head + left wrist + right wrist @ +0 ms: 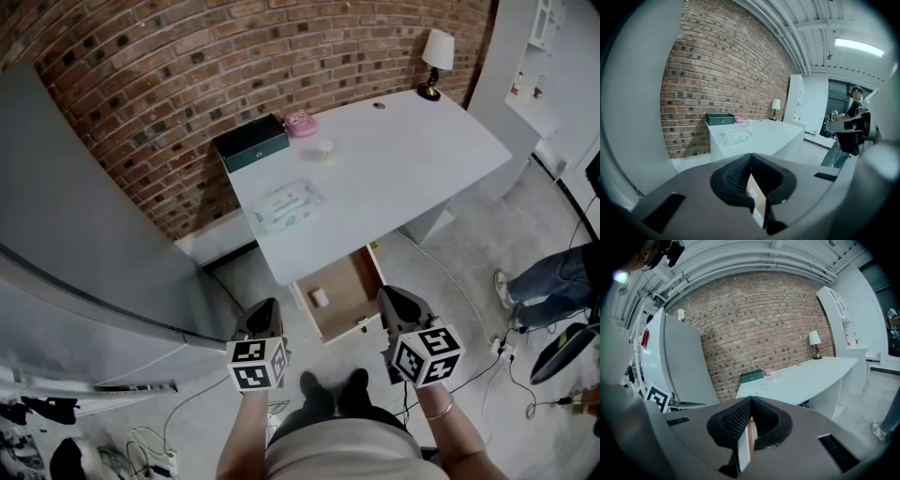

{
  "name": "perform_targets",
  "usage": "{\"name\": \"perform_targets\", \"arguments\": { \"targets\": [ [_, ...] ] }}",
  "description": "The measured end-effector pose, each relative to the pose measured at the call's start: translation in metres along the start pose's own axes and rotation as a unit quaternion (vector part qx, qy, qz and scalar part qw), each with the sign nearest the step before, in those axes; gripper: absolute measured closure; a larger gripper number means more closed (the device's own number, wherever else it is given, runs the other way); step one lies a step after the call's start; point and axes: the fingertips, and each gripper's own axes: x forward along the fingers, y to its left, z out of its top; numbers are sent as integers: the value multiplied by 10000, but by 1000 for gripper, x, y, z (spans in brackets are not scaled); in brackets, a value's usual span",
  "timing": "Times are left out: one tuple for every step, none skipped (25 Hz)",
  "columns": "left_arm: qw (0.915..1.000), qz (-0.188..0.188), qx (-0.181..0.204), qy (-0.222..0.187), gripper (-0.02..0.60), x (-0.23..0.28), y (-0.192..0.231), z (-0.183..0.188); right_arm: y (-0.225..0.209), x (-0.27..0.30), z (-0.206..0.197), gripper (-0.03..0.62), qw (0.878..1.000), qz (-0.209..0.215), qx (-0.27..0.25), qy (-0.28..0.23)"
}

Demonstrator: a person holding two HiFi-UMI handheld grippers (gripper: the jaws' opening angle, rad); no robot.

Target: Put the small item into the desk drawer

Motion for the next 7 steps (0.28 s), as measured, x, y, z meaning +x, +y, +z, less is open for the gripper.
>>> {"name": "perform_targets", "arguments": {
  "targets": [
    [10000, 2, -2, 0, 561, 0, 1, 1, 1, 1, 1, 588, 10000, 7, -1, 4],
    [10000, 5, -1, -2, 561, 1, 1, 2, 1, 3, 2, 588, 10000, 16, -2, 4],
    [10000, 7, 2, -6, 561, 1, 2, 3, 2, 4, 3, 588, 10000, 27, -5, -1],
    [10000, 8, 5, -9, 561, 2, 3, 4, 3, 6, 4, 588, 10000, 38, -10, -8],
    [10000, 9, 6, -10, 561, 3, 4, 4, 4, 8, 5, 588, 10000, 49, -14, -14],
    [10000, 9, 6, -9, 561, 3, 5, 5, 4, 9, 5, 588, 10000, 58, -17, -19],
    [10000, 8, 5, -7, 561, 4, 6, 5, 5, 11, 6, 589, 10000, 67, -20, -22]
  ]
}}
